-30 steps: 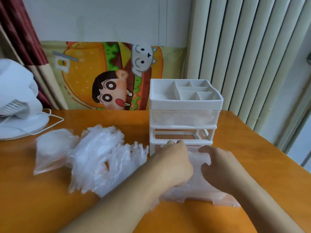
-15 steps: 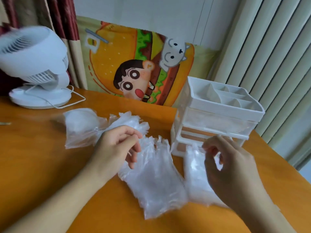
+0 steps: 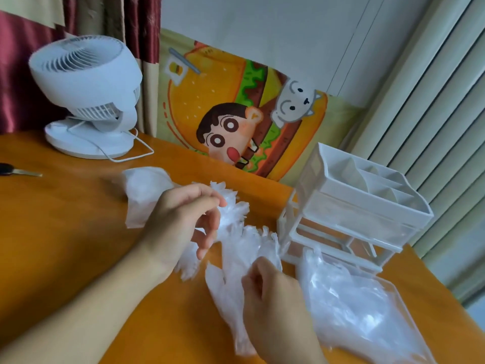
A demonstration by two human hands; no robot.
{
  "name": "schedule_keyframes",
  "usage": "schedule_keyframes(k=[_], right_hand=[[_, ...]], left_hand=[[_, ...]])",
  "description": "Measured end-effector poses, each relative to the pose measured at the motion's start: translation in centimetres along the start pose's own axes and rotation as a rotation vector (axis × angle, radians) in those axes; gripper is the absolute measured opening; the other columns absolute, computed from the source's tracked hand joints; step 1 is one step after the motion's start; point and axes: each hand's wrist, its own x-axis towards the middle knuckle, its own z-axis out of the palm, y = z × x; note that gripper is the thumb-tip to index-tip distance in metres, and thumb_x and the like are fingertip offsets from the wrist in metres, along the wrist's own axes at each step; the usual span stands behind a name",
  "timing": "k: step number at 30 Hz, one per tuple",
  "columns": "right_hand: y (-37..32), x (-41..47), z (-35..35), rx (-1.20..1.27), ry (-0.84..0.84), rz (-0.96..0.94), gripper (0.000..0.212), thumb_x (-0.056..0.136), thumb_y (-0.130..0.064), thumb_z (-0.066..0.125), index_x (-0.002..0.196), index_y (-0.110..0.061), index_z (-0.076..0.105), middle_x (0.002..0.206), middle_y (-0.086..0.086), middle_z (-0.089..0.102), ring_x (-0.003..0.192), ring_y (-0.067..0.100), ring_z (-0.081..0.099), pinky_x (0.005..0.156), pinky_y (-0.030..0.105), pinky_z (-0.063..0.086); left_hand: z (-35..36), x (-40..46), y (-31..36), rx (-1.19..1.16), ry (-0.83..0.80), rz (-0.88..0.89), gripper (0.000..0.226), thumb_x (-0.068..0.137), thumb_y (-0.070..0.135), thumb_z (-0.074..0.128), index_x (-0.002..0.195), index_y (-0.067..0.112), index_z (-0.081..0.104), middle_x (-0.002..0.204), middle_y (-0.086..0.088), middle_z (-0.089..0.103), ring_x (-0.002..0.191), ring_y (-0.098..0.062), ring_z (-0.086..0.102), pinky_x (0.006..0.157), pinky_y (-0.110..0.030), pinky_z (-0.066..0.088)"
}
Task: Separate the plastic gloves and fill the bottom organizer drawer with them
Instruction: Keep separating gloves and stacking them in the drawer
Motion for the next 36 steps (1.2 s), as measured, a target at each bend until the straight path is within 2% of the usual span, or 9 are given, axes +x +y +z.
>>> schedule_keyframes(k=[8, 12, 14, 16, 19, 24, 28, 32, 36], right_hand=[[2.3, 0.0, 0.1, 0.117, 0.117, -0.057, 0.024, 0.101, -0.018, 0.057, 0.078, -0.025, 0.053, 0.068, -0.004, 0.058, 0.071, 0.014, 0.056, 0.057, 0.028, 0.043], [2.1, -0.2, -0.3, 0.098, 0.097, -0.059, 0.024, 0.101, -0.017, 0.056, 0.079, -0.025, 0.054, 0.069, -0.005, 0.058, 0.068, 0.013, 0.056, 0.058, 0.025, 0.044], [2.0, -0.2, -0.3, 0.105, 0.110, -0.047, 0.024, 0.103, -0.017, 0.053, 0.080, -0.024, 0.052, 0.069, -0.003, 0.058, 0.066, 0.015, 0.055, 0.059, 0.029, 0.044], [1.9, -0.3, 0.0, 0.112, 0.085, -0.028, 0.023, 0.105, -0.020, 0.049, 0.082, -0.024, 0.049, 0.071, -0.002, 0.058, 0.066, 0.015, 0.055, 0.057, 0.031, 0.042], [1.5, -0.3, 0.4, 0.085, 0.002, 0.015, 0.023, 0.108, -0.022, 0.043, 0.085, -0.025, 0.044, 0.078, -0.004, 0.059, 0.072, 0.013, 0.056, 0.058, 0.027, 0.038], [1.3, -0.1, 0.9, 0.099, -0.036, 0.084, 0.027, 0.109, -0.017, 0.039, 0.083, -0.024, 0.036, 0.078, -0.005, 0.055, 0.070, 0.011, 0.050, 0.058, 0.028, 0.036], [1.5, -0.1, 0.8, 0.138, -0.008, 0.110, 0.027, 0.108, -0.016, 0.039, 0.083, -0.024, 0.034, 0.076, -0.004, 0.053, 0.068, 0.012, 0.049, 0.056, 0.028, 0.035], [1.9, -0.1, 0.5, 0.171, 0.020, 0.124, 0.023, 0.108, -0.015, 0.038, 0.086, -0.021, 0.039, 0.081, -0.003, 0.057, 0.070, 0.012, 0.052, 0.056, 0.026, 0.037], [2.3, -0.1, 0.4, 0.221, 0.046, 0.101, 0.023, 0.109, -0.018, 0.037, 0.087, -0.019, 0.041, 0.081, 0.000, 0.058, 0.068, 0.013, 0.052, 0.056, 0.026, 0.039]], left_hand=[[0.2, -0.7, 0.6, 0.128, -0.162, -0.122, 0.025, 0.100, 0.007, 0.055, 0.081, -0.001, 0.069, 0.063, -0.020, 0.057, 0.042, -0.027, 0.047, 0.040, -0.026, 0.038], [0.5, -0.6, 0.9, 0.652, -0.445, -0.569, 0.035, 0.101, 0.023, 0.056, 0.086, -0.003, 0.074, 0.068, -0.016, 0.074, 0.048, -0.026, 0.063, 0.046, -0.031, 0.054], [1.0, -0.9, 0.4, 0.926, -0.548, -0.732, 0.050, 0.100, 0.046, 0.057, 0.091, 0.002, 0.077, 0.073, -0.010, 0.078, 0.062, -0.021, 0.075, 0.069, -0.033, 0.064], [1.6, -1.1, -0.5, 1.021, -0.515, -0.742, 0.059, 0.096, 0.059, 0.059, 0.096, 0.003, 0.076, 0.073, -0.007, 0.079, 0.066, -0.019, 0.077, 0.078, -0.033, 0.065], [2.4, -1.5, -1.6, 0.931, -0.370, -0.741, 0.053, 0.096, 0.046, 0.067, 0.110, -0.004, 0.060, 0.072, -0.011, 0.078, 0.055, -0.021, 0.073, 0.054, -0.031, 0.061], [2.9, -1.8, -2.3, 0.861, -0.242, -0.593, 0.027, 0.093, 0.036, 0.071, 0.091, 0.013, 0.057, 0.067, -0.007, 0.073, 0.045, -0.019, 0.066, 0.045, -0.025, 0.050], [2.7, -1.8, -1.5, 0.882, -0.228, -0.490, 0.026, 0.093, 0.038, 0.067, 0.082, 0.020, 0.051, 0.078, -0.002, 0.074, 0.052, -0.014, 0.072, 0.052, -0.025, 0.049], [2.2, -1.7, -0.5, 0.733, -0.290, -0.540, 0.018, 0.094, 0.021, 0.074, 0.105, 0.020, 0.060, 0.086, -0.006, 0.077, 0.064, -0.017, 0.078, 0.076, -0.039, 0.065], [1.8, -1.3, -0.9, 0.705, -0.198, -0.482, 0.023, 0.095, 0.021, 0.072, 0.115, 0.023, 0.061, 0.075, -0.002, 0.078, 0.063, -0.017, 0.077, 0.074, -0.034, 0.063]])
